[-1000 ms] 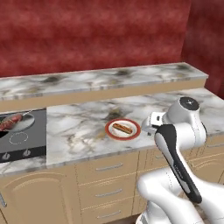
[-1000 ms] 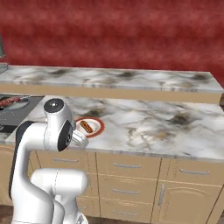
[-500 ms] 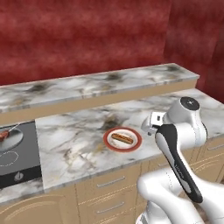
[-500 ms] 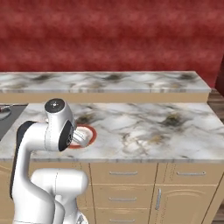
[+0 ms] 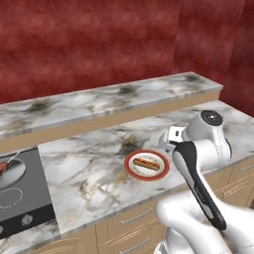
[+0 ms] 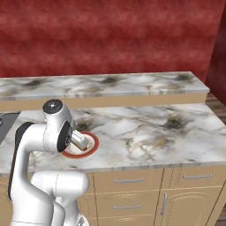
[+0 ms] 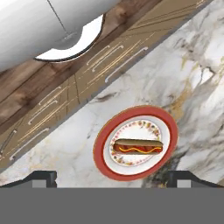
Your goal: Place the cold items (corn and cucumber) from the fridge in one tupperware on the dining counter. Place the warm items (kebab skewer and hot dog) in the stove area in another tupperware.
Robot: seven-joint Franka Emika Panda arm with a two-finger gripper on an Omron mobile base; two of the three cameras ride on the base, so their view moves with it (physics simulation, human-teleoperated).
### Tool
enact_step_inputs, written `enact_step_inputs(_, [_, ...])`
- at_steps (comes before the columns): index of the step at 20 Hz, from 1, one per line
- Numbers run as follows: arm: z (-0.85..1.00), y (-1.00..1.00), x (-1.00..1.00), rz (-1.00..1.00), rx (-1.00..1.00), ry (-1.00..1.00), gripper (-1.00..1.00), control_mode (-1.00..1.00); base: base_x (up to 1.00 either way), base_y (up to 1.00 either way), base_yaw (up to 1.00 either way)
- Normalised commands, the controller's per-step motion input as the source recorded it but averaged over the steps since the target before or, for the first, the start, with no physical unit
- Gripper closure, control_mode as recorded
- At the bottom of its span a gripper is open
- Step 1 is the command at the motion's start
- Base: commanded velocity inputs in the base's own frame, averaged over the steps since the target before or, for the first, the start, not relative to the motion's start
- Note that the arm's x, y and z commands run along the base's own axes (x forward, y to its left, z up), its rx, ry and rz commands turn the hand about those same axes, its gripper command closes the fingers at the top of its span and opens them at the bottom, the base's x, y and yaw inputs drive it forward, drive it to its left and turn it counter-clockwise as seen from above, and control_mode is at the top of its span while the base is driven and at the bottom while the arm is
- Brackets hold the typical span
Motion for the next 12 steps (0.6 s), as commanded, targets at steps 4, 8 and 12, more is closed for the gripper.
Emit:
enact_step_inputs(4, [0.0,0.19,0.52,-0.05,-0.08,0.0,-1.0,-1.0,0.0,0.0,0.0])
enact_step_inputs(8, [-0.11,0.0,0.5,0.2,-0.13,0.08,-1.0,-1.0,0.0,0.0,0.0])
enact_step_inputs(12, [-0.41,-0.1,0.19,0.63,-0.06,0.33,-1.0,-1.0,0.0,0.0,0.0])
